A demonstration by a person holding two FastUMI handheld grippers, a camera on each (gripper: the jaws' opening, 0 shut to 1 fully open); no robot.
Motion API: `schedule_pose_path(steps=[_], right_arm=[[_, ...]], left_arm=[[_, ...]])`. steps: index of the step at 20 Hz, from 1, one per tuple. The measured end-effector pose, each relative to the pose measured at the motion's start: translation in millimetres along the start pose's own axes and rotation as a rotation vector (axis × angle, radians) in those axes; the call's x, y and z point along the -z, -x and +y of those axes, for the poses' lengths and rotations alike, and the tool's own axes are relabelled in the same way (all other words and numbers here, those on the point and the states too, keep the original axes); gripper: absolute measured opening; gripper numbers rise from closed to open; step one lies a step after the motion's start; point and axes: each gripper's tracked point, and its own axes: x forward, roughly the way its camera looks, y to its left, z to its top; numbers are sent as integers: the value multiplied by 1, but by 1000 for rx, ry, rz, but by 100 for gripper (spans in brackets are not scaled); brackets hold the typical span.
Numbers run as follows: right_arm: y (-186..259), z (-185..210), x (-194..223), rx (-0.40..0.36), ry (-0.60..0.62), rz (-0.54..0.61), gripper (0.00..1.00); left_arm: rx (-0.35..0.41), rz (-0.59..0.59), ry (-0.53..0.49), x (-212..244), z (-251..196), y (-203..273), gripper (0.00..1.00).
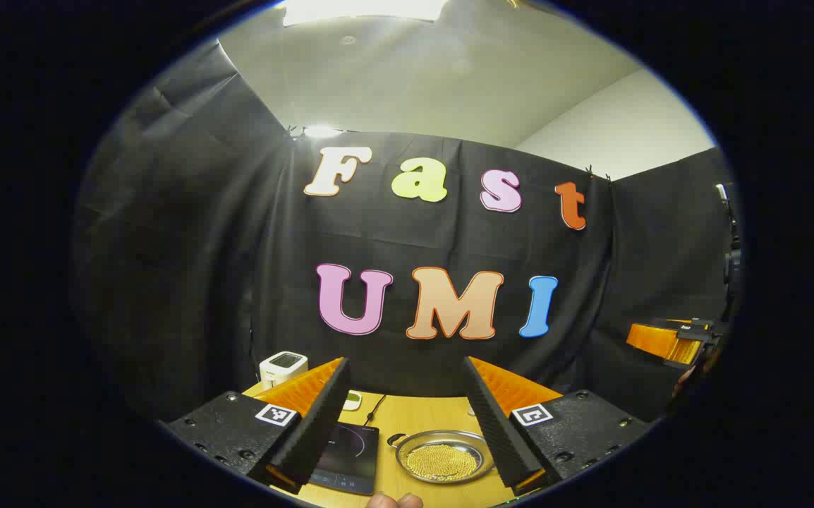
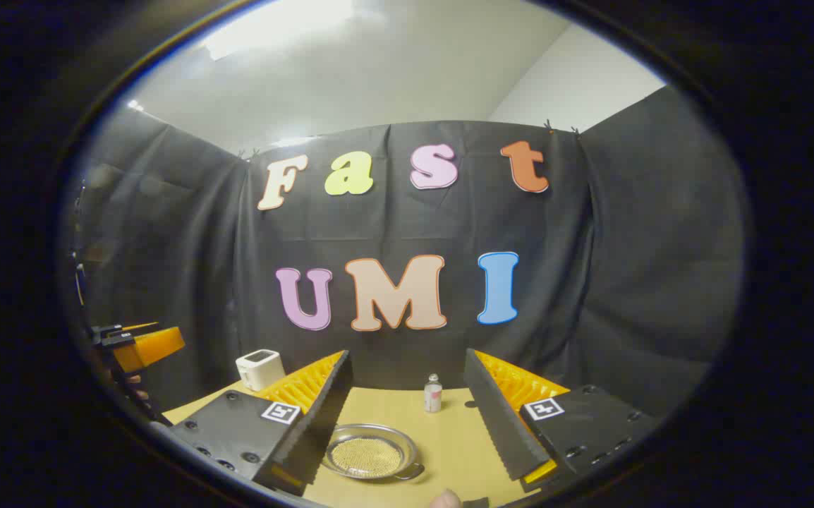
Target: First push the handle of the pot to place it horizontally, then grasp the pot with both hands and set it on the induction cooktop.
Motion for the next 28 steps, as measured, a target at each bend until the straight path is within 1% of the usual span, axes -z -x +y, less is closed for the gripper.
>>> schedule_pose_path(steps=[1,4,5,6,7,8,10,11,15,16,18,20,22,23,24,25,26,27,28], right_arm=[[-2,-1,1,-2,2,3,99],[-6,0,6,-6,3,16,98],[-7,-1,7,-7,4,19,98],[-7,-1,10,-7,5,25,98],[-9,-1,10,-8,6,28,98],[-10,-1,12,-8,6,31,93],[-12,-3,12,-3,7,28,93],[-13,-3,11,-1,7,27,93],[-18,-3,13,-4,0,31,93],[-18,-2,13,-4,0,33,89],[-20,1,16,-12,3,41,89],[-22,4,18,-16,7,48,68],[-16,7,18,-25,7,59,67],[-18,0,20,11,15,51,67],[-24,-3,17,34,17,46,41],[-28,-2,19,29,6,51,15],[-25,4,24,16,-5,67,22],[-25,8,30,5,-21,89,19],[-21,10,30,3,-40,98,11]], left_arm=[[-2,4,0,2,0,-1,92],[-4,19,0,6,0,-5,92],[-2,23,2,8,-1,-6,95],[1,25,2,8,-2,-7,95],[2,26,-2,9,-3,-8,92],[3,29,-5,9,-3,-10,92],[5,37,-2,12,-5,-12,92],[6,39,-1,14,-6,-13,95],[11,36,-7,12,-6,-19,95],[13,36,-8,11,-6,-20,95],[16,40,-8,12,-5,-22,95],[22,39,-5,12,-5,-25,95],[28,36,-3,12,-4,-27,92],[30,35,-3,13,-3,-28,92],[31,36,-2,13,-1,-29,92],[31,35,1,14,1,-29,92],[31,35,4,14,2,-29,95],[34,36,4,15,3,-29,92],[39,36,1,15,4,-30,92]])
